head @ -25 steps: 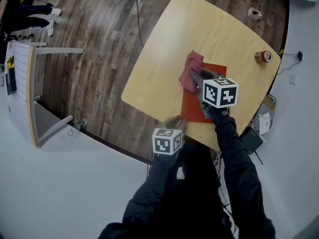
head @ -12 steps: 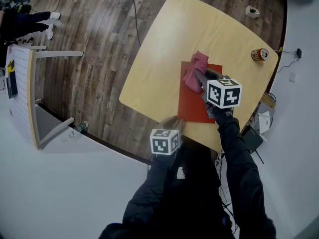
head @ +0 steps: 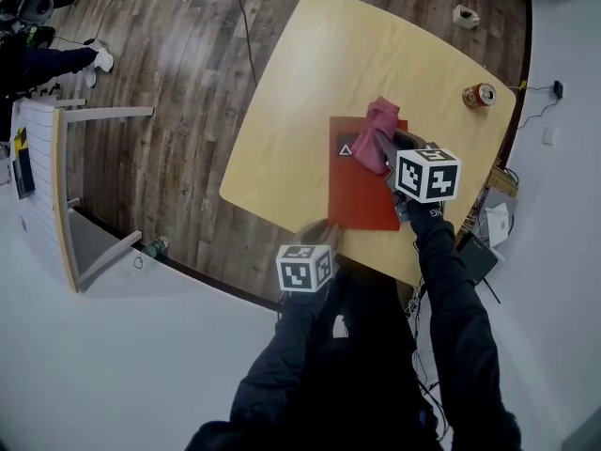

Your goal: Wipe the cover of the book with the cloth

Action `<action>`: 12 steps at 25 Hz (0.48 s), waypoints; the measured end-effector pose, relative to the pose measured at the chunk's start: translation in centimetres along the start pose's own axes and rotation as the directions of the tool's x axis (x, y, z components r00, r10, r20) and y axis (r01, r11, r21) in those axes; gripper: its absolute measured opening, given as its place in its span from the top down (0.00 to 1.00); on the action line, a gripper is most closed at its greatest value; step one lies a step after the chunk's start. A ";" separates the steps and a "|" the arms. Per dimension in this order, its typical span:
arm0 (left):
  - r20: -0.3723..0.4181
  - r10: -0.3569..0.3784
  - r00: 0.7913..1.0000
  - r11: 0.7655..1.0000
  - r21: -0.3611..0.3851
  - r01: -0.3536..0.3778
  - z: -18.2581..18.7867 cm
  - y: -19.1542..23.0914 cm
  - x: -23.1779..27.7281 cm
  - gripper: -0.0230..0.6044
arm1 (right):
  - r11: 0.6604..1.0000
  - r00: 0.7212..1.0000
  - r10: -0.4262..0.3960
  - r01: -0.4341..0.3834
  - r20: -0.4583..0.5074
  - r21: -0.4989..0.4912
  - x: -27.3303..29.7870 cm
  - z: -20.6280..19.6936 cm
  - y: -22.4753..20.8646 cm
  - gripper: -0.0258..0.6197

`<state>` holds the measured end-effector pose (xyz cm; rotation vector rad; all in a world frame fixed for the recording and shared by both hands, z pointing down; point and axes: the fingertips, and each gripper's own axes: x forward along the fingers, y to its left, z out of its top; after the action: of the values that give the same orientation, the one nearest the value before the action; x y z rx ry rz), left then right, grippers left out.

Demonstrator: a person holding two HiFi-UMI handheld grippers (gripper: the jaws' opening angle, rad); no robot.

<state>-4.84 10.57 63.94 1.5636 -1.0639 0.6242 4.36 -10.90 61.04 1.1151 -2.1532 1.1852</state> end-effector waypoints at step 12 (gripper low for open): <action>-0.006 0.008 1.000 1.000 0.008 -0.008 0.1 -0.2 0.2 0.78 | 0.998 0.998 -0.066 0.066 0.020 0.025 -2.6 -0.1 -3.9 0.84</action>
<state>-4.63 10.45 63.97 1.5645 -1.0648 0.6392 9.03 -10.84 61.24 1.2045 -2.1055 1.1787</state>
